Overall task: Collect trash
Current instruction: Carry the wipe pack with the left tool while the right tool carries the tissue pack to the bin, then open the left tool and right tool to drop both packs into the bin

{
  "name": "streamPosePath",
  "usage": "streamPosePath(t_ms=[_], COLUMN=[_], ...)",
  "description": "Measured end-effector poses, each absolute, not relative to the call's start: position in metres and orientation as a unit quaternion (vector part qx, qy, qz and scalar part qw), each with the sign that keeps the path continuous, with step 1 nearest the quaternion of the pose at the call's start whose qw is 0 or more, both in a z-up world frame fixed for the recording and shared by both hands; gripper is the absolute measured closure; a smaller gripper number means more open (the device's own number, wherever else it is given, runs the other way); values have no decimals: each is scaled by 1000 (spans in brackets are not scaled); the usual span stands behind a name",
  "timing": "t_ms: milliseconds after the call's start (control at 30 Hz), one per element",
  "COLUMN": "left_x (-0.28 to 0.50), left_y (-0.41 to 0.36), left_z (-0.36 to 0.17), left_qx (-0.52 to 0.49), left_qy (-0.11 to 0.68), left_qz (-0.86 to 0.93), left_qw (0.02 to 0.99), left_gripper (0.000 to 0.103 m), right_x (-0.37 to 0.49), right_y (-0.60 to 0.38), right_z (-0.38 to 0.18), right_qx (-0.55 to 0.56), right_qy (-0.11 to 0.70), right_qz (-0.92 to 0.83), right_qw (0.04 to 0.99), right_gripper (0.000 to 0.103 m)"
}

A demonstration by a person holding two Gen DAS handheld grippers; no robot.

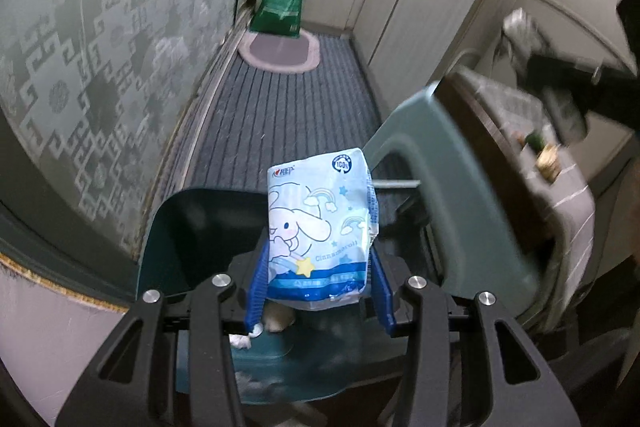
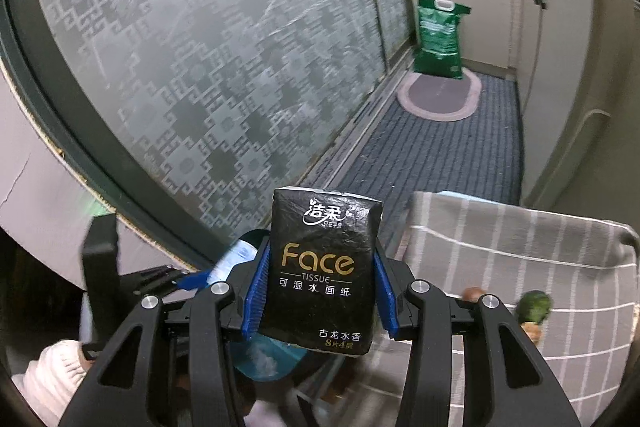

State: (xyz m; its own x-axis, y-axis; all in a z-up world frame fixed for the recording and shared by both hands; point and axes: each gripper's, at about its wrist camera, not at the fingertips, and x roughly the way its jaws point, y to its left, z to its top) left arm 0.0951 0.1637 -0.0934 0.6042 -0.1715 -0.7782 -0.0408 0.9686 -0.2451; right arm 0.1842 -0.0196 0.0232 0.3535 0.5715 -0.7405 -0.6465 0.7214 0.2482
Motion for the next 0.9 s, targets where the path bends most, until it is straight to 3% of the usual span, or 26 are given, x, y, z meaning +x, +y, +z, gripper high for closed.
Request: streamPosePath(t_ms=[467,600,900], left_x=[86,84,71], left_y=[180,186,201], left_z=[-149,-159,-145], left_qx=[-95,-83,-99], left_qy=[509,519,505], left_qz=[-25,-12,-8], left_qw=[855,851,857], left_gripper=[55,50,49], right_x=[167,163,159], right_y=[49,64,95], right_z=[-4,-13,-42], right_qx=[-83,-92,-114], right_qy=[458,468,493], right_qz=[394,398,394], right_qw=[792,784,767], right_gripper=[56,56,56])
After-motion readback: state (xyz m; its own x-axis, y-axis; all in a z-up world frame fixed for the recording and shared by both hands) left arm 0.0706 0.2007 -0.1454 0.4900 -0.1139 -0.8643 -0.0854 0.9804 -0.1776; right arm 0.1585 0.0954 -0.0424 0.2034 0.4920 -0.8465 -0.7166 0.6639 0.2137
